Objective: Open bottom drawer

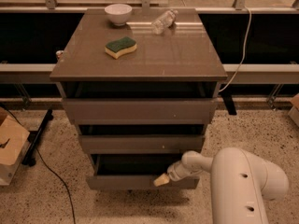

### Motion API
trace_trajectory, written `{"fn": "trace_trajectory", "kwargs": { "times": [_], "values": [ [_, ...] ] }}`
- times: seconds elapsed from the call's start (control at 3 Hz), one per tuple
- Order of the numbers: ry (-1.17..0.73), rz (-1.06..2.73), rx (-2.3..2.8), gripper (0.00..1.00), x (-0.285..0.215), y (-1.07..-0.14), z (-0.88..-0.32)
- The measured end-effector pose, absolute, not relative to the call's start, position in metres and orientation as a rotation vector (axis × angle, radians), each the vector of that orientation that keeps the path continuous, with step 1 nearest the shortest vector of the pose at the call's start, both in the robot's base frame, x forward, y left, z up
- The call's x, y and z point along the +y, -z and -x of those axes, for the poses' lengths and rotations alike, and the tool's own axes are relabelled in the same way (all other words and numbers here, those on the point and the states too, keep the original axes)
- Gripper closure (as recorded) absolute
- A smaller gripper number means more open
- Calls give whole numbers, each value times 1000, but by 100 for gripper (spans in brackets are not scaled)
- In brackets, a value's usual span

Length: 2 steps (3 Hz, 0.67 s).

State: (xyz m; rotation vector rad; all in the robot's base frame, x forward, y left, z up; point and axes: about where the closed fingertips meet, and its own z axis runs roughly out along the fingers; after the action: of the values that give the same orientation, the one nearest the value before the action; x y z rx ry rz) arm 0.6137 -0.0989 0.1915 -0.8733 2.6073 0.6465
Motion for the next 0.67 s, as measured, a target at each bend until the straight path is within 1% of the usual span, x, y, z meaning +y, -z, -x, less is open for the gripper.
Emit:
{"fn": "trace_trajectory", "kwargs": {
  "times": [0.67],
  "values": [
    [-546, 1005, 2661, 0, -108, -172, -586]
  ]
}}
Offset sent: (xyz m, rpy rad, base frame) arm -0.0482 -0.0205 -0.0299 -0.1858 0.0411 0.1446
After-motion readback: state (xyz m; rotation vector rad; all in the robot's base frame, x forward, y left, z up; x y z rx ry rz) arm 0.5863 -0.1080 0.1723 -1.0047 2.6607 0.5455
